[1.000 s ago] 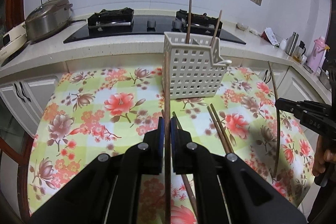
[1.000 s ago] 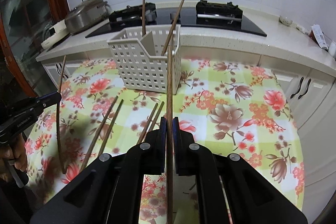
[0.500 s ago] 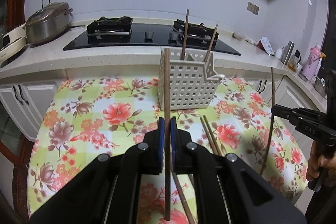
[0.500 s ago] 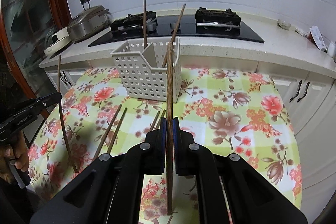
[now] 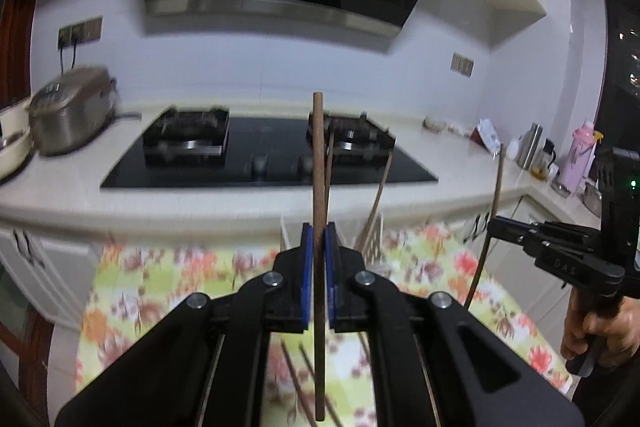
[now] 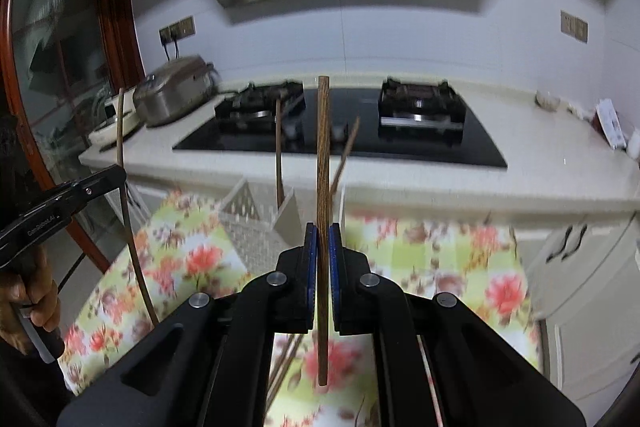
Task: Organize utensils
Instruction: 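Lift the held chopsticks upright with both tools toward the basket, then lower the chopsticks into the white basket and open both tools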
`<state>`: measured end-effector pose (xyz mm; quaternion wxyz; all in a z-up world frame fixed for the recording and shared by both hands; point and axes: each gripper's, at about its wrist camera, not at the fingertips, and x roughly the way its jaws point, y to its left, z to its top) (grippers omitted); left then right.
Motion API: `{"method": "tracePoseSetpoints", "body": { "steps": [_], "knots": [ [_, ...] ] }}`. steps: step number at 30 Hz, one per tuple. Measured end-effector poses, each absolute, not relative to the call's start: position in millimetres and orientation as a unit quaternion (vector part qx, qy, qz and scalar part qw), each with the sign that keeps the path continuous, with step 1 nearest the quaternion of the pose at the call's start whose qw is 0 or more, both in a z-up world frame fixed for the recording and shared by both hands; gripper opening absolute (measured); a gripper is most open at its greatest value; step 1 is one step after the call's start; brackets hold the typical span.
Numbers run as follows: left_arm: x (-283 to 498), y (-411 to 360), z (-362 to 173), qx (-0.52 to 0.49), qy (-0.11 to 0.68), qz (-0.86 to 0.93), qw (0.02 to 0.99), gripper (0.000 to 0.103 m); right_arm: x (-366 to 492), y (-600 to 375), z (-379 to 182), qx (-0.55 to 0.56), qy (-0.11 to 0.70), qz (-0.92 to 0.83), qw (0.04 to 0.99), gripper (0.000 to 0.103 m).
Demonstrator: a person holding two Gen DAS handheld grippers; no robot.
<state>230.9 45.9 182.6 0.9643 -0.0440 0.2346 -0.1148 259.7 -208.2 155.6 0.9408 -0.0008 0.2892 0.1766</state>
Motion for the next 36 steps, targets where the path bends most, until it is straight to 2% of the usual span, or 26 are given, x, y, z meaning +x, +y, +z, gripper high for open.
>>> {"method": "tracePoseSetpoints", "body": {
  "steps": [6,13,23,36],
  "knots": [
    [271.2,33.9,222.4,-0.036,0.206,-0.118,0.971,0.006,296.2,-201.5,192.0,0.012,0.264,0.18,0.947,0.007],
    [313.7,26.0,243.8,-0.037,0.192,-0.119,0.973,0.006,335.6,-187.5,214.3,0.027,0.251,0.185,0.95,0.006],
    [356.3,32.1,232.6,-0.055,0.198,-0.11,0.972,0.006,379.3,-166.2,199.3,0.039,0.266,0.182,0.946,0.006],
    [377.4,36.3,218.1,-0.067,0.187,-0.093,0.976,0.006,392.8,-153.5,170.9,0.036,0.284,0.176,0.942,0.007]
  ]
}}
